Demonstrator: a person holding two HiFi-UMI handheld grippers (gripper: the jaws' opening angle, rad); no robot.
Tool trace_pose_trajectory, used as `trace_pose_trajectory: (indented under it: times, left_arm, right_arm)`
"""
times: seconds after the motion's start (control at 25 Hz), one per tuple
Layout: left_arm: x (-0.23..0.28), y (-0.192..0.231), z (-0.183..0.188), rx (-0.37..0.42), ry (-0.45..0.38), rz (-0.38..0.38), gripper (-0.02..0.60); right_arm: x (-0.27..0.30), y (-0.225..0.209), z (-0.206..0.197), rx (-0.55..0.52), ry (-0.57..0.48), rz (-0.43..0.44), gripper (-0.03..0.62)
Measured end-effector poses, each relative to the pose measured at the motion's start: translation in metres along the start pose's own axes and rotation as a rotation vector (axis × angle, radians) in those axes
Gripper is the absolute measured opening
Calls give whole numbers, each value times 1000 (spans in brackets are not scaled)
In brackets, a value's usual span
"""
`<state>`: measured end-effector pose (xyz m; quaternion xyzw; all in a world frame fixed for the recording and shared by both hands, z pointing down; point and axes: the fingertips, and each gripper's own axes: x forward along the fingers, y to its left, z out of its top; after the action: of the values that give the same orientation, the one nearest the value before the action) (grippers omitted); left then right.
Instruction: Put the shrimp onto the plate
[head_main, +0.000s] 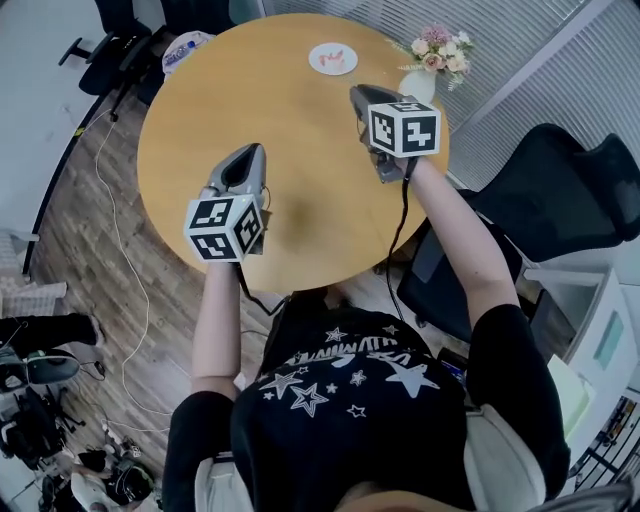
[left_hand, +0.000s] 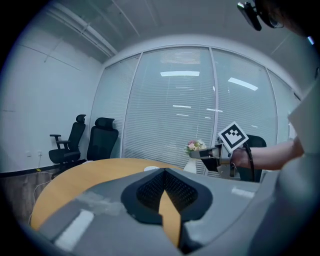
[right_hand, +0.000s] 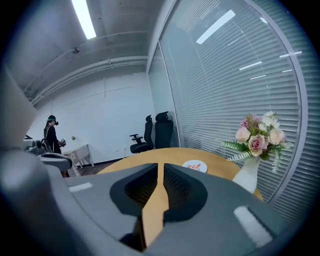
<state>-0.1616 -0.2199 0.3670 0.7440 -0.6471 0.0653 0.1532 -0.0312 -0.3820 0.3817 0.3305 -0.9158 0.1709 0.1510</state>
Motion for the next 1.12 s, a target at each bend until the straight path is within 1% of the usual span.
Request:
trace_pose_trajectory:
  times: [0.28, 0.48, 0.64, 0.84, 1.12]
  left_arm:
    - [-45, -45, 9, 46, -62, 20, 2]
    - [-81, -68, 1, 37, -90, 38, 2]
    - [-105, -87, -19, 13, -83, 39, 2]
    - [-132, -102, -49, -34, -54, 71, 2]
    - [-158, -113, -75, -69, -28, 101, 2]
  right_arm:
    - [-73, 15, -25, 22, -47, 24, 21]
    - [-117, 28, -51, 36, -66, 16, 3]
    - [-149, 38, -70, 21, -94, 15, 3]
    - [-179, 59, -89, -3, -106, 40, 2]
    - [-197, 84, -118, -20, -95, 73, 3]
